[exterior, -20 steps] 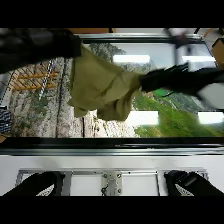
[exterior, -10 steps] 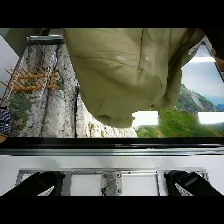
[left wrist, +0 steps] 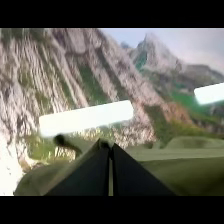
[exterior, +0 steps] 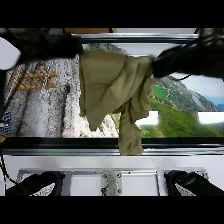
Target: Fold the clothes and pants, and hang the long-sleeved shirts on hangers.
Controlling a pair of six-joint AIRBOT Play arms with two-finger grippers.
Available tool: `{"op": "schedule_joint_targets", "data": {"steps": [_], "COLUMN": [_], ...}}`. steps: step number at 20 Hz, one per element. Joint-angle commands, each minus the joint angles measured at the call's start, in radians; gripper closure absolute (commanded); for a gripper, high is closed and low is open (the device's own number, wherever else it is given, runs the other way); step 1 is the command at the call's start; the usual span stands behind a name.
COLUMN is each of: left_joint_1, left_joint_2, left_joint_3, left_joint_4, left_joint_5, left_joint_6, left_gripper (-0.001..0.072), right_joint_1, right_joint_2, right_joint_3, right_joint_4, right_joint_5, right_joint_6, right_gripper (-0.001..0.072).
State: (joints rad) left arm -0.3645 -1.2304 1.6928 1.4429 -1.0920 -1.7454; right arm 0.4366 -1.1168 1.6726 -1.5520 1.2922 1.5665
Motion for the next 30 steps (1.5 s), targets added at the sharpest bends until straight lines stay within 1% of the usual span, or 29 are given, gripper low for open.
{"op": "schedule_joint_targets", "data": {"steps": [1,4,5,6,7,8,10,11,14,17,21,22,25,28,29,30], "left_joint_1": [0.018,0.018,0.018,0.019,0.020,0.020,0.031,0.050,0.119,0.171,0.182,0.182,0.182,0.182,0.182,0.182], "left_joint_2": [0.080,0.164,0.187,0.201,0.212,0.221,0.240,0.245,0.245,0.245,0.245,0.245,0.245,0.245,0.245,0.245], "left_joint_3": [-0.334,-0.598,-0.668,-0.715,-0.750,-0.769,-0.788,-0.790,-0.789,-0.790,-0.790,-0.790,-0.790,-0.790,-0.790,-0.790], "left_joint_4": [-0.001,0.006,0.010,0.033,0.080,0.130,0.200,0.207,0.204,0.203,0.203,0.203,0.203,0.203,0.203,0.203], "left_joint_5": [0.008,0.021,0.031,0.037,0.038,0.037,0.038,0.038,0.034,0.034,0.036,0.041,0.044,0.047,0.047,0.047], "left_joint_6": [-0.001,0.000,0.003,0.002,0.002,0.002,0.001,0.000,0.000,0.000,0.001,0.001,0.001,0.001,0.001,0.001], "left_gripper": [0.0696,0.0696,0.0697,0.0696,0.0696,0.0697,0.0697,0.0696,0.0696,0.0696,0.0696,0.0696,0.0697,0.0696,0.0696,0.0696], "right_joint_1": [0.033,0.055,0.055,0.055,0.053,0.052,0.052,0.052,0.052,0.052,0.052,0.052,0.053,0.053,0.053,0.053], "right_joint_2": [0.019,0.023,0.021,0.021,0.026,0.037,0.074,0.092,0.108,0.069,-0.056,-0.098,-0.199,-0.256,-0.266,-0.275], "right_joint_3": [-0.313,-0.525,-0.558,-0.568,-0.566,-0.566,-0.566,-0.566,-0.574,-0.635,-0.735,-0.740,-0.740,-0.740,-0.740,-0.740], "right_joint_4": [-0.001,0.123,0.166,0.175,0.175,0.172,0.151,0.126,0.067,0.052,0.056,0.069,0.135,0.170,0.168,0.166], "right_joint_5": [-0.047,-0.117,-0.127,-0.129,-0.134,-0.137,-0.136,-0.135,-0.134,-0.161,-0.283,-0.308,-0.369,-0.427,-0.440,-0.452], "right_joint_6": [-0.032,-0.007,-0.007,-0.007,-0.007,-0.007,0.003,0.037,0.184,0.339,0.539,0.566,0.566,0.566,0.566,0.565], "right_gripper": [0.0701,0.0687,0.0663,0.0458,0.0189,0.0073,0.0076,0.0076,0.0076,0.0076,0.0077,0.0077,0.0076,0.0078,0.0112,0.0199]}}
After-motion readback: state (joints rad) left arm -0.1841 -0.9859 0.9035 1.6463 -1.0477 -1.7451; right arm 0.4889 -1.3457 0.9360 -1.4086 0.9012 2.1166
